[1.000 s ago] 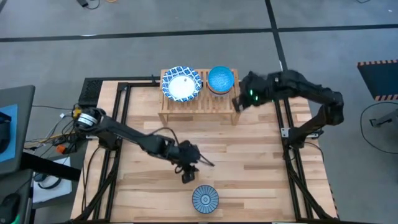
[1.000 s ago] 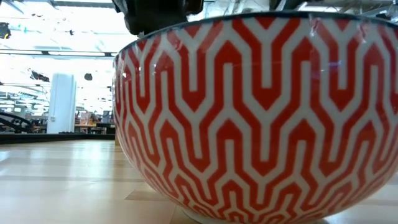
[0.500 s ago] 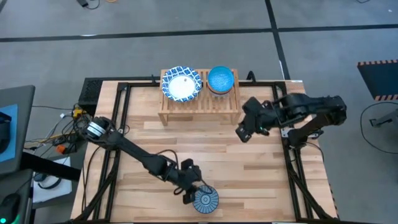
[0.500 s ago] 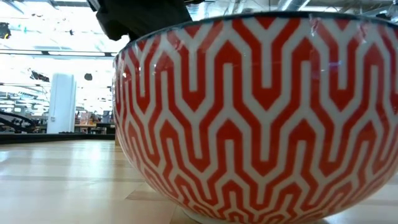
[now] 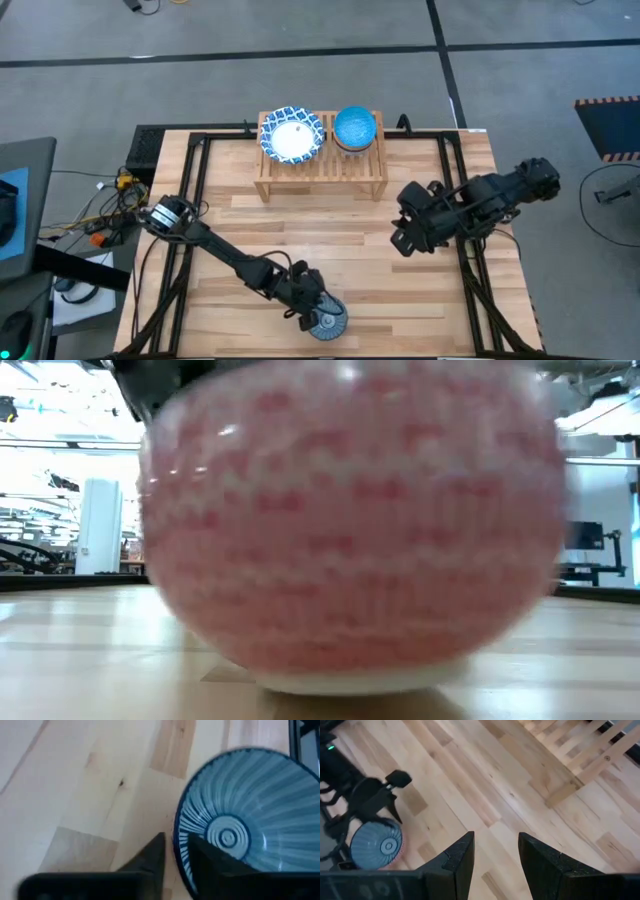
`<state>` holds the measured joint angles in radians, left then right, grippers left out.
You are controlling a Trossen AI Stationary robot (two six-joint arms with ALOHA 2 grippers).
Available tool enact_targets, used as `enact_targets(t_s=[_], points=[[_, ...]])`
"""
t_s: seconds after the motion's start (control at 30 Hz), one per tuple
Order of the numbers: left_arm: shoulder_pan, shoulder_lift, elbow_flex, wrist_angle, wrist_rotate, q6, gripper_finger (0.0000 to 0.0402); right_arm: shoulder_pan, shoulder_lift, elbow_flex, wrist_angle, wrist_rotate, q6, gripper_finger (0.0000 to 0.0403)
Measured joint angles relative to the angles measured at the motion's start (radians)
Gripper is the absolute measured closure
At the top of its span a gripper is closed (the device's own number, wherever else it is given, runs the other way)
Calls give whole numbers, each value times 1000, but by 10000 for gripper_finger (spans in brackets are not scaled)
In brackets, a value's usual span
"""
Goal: Place and stack bowls onto a shelf
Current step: Stack the small dark blue bowl on top of the small light blue bowl
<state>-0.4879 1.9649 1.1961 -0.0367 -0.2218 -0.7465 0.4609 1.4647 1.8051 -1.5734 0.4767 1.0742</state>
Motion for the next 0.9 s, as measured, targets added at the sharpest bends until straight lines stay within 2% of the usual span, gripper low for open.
enact_targets(t_s=[0.1,0.33,0.5,0.7,0.9], points=[[11,-17,-1,-9,-18,-5,388,19,0,0,0,0,10,225],[76,-81,-1,-82,-12,4,397,26,-6,0,2,24,9,225],[172,-195,95,-284,19,123,399,-24,-40,0,2,88,-4,230],[391,-329,299,-488,-6,391,400,-174,-109,0,3,134,-27,239],[678,-350,497,-493,-27,620,401,-387,-139,0,7,166,-71,242]])
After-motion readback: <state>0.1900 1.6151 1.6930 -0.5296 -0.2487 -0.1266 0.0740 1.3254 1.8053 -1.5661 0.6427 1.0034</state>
